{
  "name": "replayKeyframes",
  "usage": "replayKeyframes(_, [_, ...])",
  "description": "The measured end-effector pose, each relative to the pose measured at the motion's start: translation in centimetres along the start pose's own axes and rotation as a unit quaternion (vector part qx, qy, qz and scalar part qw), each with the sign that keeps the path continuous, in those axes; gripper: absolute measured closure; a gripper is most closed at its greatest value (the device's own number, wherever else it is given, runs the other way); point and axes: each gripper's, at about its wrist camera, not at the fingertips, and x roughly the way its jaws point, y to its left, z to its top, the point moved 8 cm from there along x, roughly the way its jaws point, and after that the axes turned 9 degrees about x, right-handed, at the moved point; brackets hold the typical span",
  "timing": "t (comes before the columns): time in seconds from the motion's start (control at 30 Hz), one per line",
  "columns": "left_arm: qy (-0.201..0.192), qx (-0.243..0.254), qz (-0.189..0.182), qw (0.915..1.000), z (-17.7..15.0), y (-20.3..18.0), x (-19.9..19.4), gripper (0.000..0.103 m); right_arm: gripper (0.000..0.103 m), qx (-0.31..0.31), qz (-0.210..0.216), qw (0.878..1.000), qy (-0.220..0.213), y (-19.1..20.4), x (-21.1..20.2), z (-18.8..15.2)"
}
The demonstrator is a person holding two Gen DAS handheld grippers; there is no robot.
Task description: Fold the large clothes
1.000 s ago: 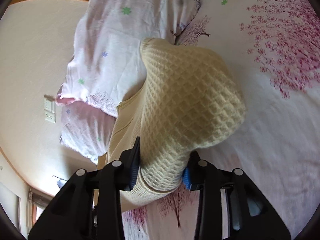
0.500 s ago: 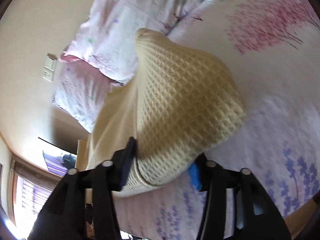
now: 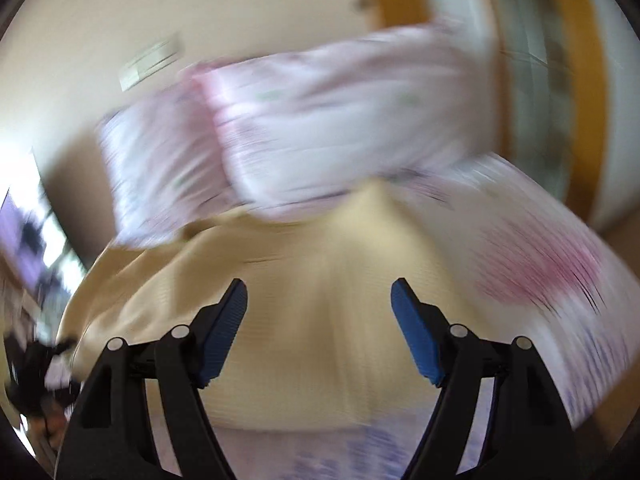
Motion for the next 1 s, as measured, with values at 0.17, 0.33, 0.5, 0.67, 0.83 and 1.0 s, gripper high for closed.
replayKeyframes(0.17, [-0.003, -0.006, 0.015, 0.9999, 0.3, -0.1, 0.4, 0.026, 0.054, -0.107, 0.027, 0.991, 0.072, 8.1, 5.5, -2.0])
replayKeyframes(0.33, [-0.011, -0.022, 0.029, 0.9993, 0.5, 0.2, 0.4, 0.025, 0.057, -0.122, 0.024, 0.983, 0.136, 10.7, 9.6, -3.8])
replayKeyframes(0.5, [-0.023, -0.044, 0.041, 0.9979, 1.1, 0.7, 0.4, 0.025, 0.052, -0.161, -0.009, 0.972, 0.174, 10.4, 12.3, -6.8])
replayKeyframes(0.67, [-0.036, -0.054, 0.050, 0.9967, 1.6, 0.8, 0.8, 0.025, 0.050, -0.162, -0.010, 0.974, 0.160, 10.2, 11.8, -7.0])
replayKeyframes(0.83, [-0.041, -0.043, 0.052, 0.9968, 2.1, 0.8, 1.4, 0.047, 0.049, -0.160, -0.008, 0.975, 0.152, 10.4, 12.0, -7.1])
replayKeyframes(1.0, [-0.067, 0.048, 0.028, 0.9962, 3.5, -3.3, 0.8, 0.065, 0.048, -0.160, -0.008, 0.976, 0.148, 10.4, 12.0, -7.2])
